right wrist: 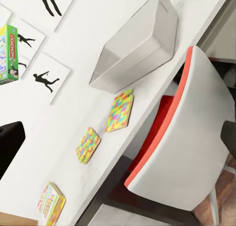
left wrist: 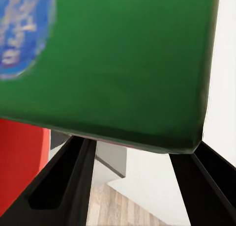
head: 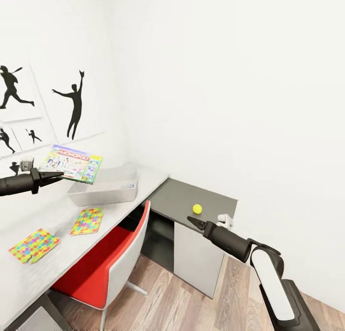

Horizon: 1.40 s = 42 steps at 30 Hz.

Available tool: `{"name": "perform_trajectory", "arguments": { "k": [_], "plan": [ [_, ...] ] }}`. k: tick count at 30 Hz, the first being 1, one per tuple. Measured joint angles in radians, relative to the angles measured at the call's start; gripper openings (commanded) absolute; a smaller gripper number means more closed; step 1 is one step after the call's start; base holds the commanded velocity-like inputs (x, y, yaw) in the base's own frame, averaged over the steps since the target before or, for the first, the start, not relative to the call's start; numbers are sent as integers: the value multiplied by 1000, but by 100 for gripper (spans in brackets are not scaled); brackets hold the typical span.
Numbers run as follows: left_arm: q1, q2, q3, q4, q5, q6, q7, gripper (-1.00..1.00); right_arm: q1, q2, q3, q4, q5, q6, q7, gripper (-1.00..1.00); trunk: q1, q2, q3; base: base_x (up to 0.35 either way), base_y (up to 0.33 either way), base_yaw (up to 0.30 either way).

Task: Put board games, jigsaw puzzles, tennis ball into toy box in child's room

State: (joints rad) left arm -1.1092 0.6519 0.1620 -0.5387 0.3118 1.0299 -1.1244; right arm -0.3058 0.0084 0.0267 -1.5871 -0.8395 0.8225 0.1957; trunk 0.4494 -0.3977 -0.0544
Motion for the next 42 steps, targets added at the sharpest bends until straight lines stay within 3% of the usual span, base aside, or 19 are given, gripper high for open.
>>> {"name": "perform_trajectory", "arguments": {
  "k": [20, 35, 38, 40, 41, 42],
  "plan": [
    [0, 0, 1, 0, 3, 3, 0, -100, 0, -1, 0, 0, 0, 0, 2, 100, 0, 0, 0, 70, -46, 38],
    [0, 0, 2, -5, 11, 10, -2, -100, -13, 9, 0, 1, 13, 4, -20, 100, 0, 0, 0, 91, 73, 0],
    [-1, 0, 5, -8, 12, 11, -5, -100, -120, 10, -1, 2, 14, 53, -52, 100, 0, 0, 0, 48, 2, 0],
    [-1, -1, 6, -9, 13, 11, -5, -100, -227, 17, 0, 12, 13, 125, -89, 100, 0, 0, 0, 21, 1, 0],
    [-1, -3, 6, -9, 14, 11, -5, -100, -292, 28, 0, 27, 15, 159, -127, 100, 0, 0, 0, 8, 0, 0],
    [0, -9, 6, -9, 15, 12, -5, -100, -385, 55, -1, 69, 20, 186, -201, 100, 0, 0, 0, 5, 0, 0]
  ]
}}
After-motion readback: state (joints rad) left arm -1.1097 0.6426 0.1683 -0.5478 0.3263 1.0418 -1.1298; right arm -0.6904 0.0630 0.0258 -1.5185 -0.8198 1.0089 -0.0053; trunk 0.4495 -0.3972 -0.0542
